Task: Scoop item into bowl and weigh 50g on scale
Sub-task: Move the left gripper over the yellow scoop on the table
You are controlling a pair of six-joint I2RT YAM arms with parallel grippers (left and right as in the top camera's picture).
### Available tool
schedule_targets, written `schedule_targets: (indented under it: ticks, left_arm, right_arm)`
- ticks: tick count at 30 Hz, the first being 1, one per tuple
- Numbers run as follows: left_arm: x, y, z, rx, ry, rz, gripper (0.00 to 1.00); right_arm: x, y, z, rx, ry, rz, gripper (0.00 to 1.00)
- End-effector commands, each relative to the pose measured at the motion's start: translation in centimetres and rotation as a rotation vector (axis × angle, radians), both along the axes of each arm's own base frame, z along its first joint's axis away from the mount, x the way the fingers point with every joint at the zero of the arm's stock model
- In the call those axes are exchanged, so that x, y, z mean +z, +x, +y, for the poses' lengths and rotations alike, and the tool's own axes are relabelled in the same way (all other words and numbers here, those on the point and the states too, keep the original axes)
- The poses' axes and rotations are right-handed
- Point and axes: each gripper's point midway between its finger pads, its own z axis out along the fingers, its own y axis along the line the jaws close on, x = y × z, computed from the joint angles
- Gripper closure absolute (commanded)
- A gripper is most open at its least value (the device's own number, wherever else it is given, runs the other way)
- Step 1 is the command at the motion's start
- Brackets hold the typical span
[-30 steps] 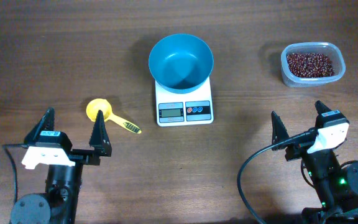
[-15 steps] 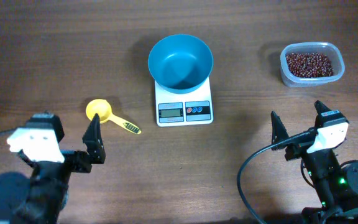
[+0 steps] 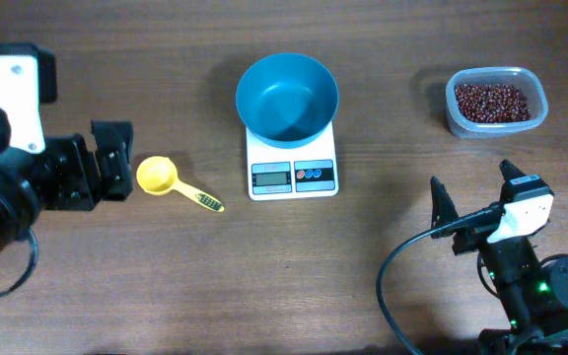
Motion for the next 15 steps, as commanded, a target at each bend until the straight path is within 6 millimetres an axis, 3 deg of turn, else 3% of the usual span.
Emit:
schedule_targets:
  ticks: [1,4,10,15]
  left_arm:
    - [0.9,-0.4,-2.1,-0.093,-0.090,0.014,0.01]
    - [-0.3,-1.3,-2.1,-0.091,-0.088,0.077,0.01]
    - [-0.6,-1.2,-1.9,-0.082,-0.081,0.088,0.01]
    - [-4.5,-0.8,-0.9,-0.029,-0.029,0.279,0.01]
  right_arm:
    - [-0.4,0.0,-0.1,-0.007,-0.008,0.003,0.01]
    - [-0.4,0.0,-0.1,-0.007,-0.008,0.003,0.01]
    - [-0.4,0.0,-0.1,-0.007,-0.008,0.003,0.01]
    - [-0.4,0.0,-0.1,-0.007,-0.008,0.003,0.01]
